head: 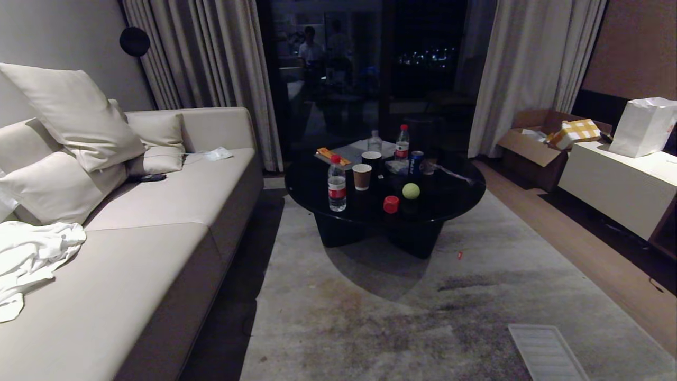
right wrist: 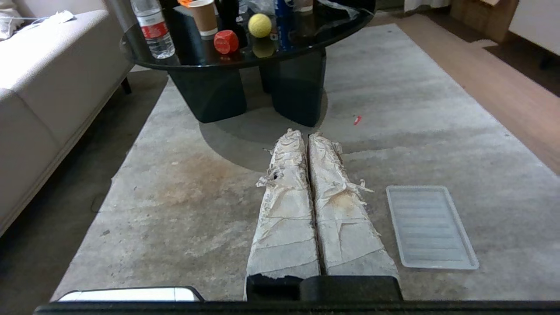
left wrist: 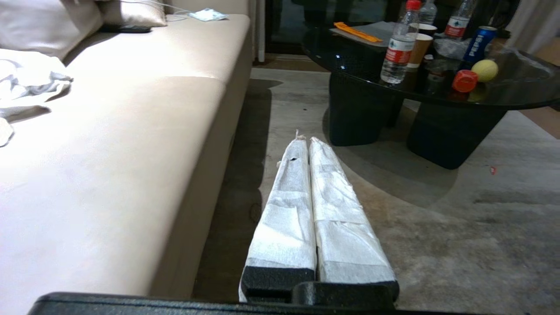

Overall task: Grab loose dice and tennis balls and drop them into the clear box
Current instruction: Pick up toys out of the box

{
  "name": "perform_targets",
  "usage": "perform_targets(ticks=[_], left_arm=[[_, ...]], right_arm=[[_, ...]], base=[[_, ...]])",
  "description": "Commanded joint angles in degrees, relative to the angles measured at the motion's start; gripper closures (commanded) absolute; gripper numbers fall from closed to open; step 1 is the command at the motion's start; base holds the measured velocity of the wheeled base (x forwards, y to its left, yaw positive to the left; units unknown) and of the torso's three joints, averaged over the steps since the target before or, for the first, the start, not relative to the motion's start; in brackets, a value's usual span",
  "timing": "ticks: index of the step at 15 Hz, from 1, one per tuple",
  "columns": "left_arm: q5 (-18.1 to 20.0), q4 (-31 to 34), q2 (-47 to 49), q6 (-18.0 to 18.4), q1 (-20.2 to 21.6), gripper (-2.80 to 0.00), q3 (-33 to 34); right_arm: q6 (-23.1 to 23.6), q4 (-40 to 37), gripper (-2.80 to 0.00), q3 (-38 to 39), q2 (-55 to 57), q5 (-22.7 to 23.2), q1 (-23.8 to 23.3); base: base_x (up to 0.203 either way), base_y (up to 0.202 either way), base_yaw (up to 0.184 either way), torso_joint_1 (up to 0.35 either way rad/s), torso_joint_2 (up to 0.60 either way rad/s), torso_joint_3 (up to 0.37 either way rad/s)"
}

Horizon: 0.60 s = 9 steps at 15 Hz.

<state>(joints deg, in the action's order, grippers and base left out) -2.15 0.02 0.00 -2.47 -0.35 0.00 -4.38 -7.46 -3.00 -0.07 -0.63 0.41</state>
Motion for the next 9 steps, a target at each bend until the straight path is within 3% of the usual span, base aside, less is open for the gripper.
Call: perform_targets(ticks=[1,6,9], left_arm=[[-0.05,-0.02,0.09,-0.07,0.0,0.0,0.09],[-0.14,-0.02,0.09,-0.51,0.0,0.0,0.09],[-0.14,-0.02,0.09,-0.6,0.0,0.0,0.09]], right_arm=[[-0.02,-0.01,0.0,0.01,0.07,0.02,0.02],[-0.02,-0.01,0.0,0.01,0.07,0.02,0.02],[0.07,-0.01,0.0,0.01,0.07,0.02,0.02]], base=[[0.0,0.0,0.0,0.0,0.0,0.0],[0.0,0.0,0.0,0.0,0.0,0.0],[0.157,0.0,0.0,0.003,0.0,0.003]])
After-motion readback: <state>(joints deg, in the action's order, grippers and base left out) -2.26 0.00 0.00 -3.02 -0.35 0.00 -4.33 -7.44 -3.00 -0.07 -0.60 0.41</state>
